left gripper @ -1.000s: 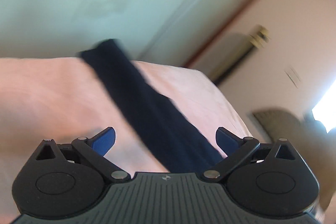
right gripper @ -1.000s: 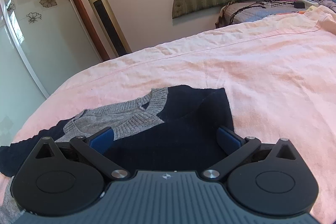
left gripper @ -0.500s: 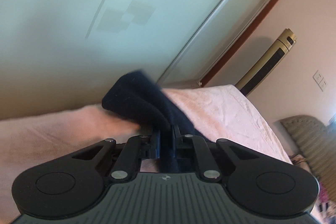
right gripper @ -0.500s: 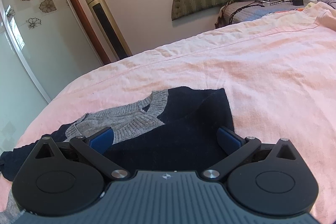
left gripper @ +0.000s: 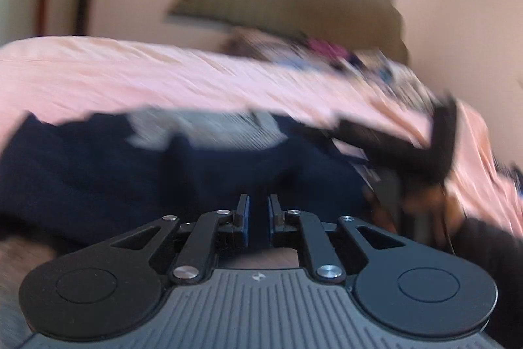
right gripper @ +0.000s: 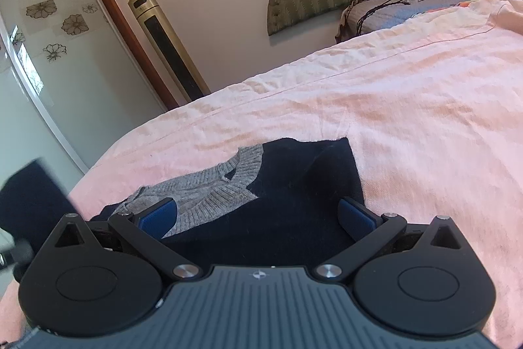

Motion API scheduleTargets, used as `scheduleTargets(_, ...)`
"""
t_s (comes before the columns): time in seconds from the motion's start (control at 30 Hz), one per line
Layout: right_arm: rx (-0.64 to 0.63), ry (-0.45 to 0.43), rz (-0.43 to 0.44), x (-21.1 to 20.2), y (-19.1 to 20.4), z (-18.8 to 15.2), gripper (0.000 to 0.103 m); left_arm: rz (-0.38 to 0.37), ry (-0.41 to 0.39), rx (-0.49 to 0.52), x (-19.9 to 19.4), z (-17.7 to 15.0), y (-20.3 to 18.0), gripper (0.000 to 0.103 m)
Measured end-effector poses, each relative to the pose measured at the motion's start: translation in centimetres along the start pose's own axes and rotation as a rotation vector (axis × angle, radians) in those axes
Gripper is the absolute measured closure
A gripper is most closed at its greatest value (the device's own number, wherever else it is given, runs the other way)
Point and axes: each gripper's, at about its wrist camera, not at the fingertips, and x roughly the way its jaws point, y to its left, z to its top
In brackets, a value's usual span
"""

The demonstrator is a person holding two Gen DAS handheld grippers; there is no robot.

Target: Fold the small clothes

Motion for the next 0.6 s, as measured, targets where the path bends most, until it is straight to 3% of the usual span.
scheduleTargets(0.07, 0.009, -0.002, 0.008, -0.1, -0.2, 0.0, 0.0, 0.012, 0.003, 0.037, -0.5, -1.4, -0.8, 0.092)
scheduleTargets(0.13, 0.021, -0.005, 0.018, -0.1, -0.4, 0.1, 0.0, 0.03, -0.014, 0.011, -1.6, -2.3, 0.4, 0.089)
scheduleTargets(0.23, 0.044, -0.008, 0.035, -0.2, -0.8, 0.1, 0.0, 0.064, -0.039, -0.109, -2.9, -3.7, 3.7, 0.061)
scheduleTargets(0.27, 0.044, -0.004, 0.036, -0.2, -0.8, 0.2, 0.0, 0.08, -0.05, -0.144, -3.1, -4.2, 4.6, 0.043)
scheduleTargets(0.33, 0.021, 0.038, 0.006, -0.3, -0.1, 0.7, 0.001, 0.06, -0.113, -0.238, -4.0, -5.4, 5.8, 0.04)
scheduleTargets(0.4, 0.054, 0.081, 0.049, -1.3, 0.7, 1.0, 0.004, 0.055, -0.172, -0.285, -4.7, -5.8, 6.5, 0.024)
scheduleTargets(0.47, 0.059, 0.143, 0.133, -1.9, 1.8, 1.2, 0.011, 0.074, -0.215, -0.283, -5.0, -5.9, 6.5, 0.02)
scheduleTargets(0.5, 0.043, 0.19, 0.133, -1.7, 2.5, 1.2, 0.014, 0.073, -0.222, -0.278, -5.0, -5.9, 6.5, 0.02)
scheduleTargets(0.6, -0.052, 0.341, 0.077, -0.1, 4.5, 0.4, 0.049, 0.073, -0.208, -0.279, -4.7, -5.7, 6.7, 0.02)
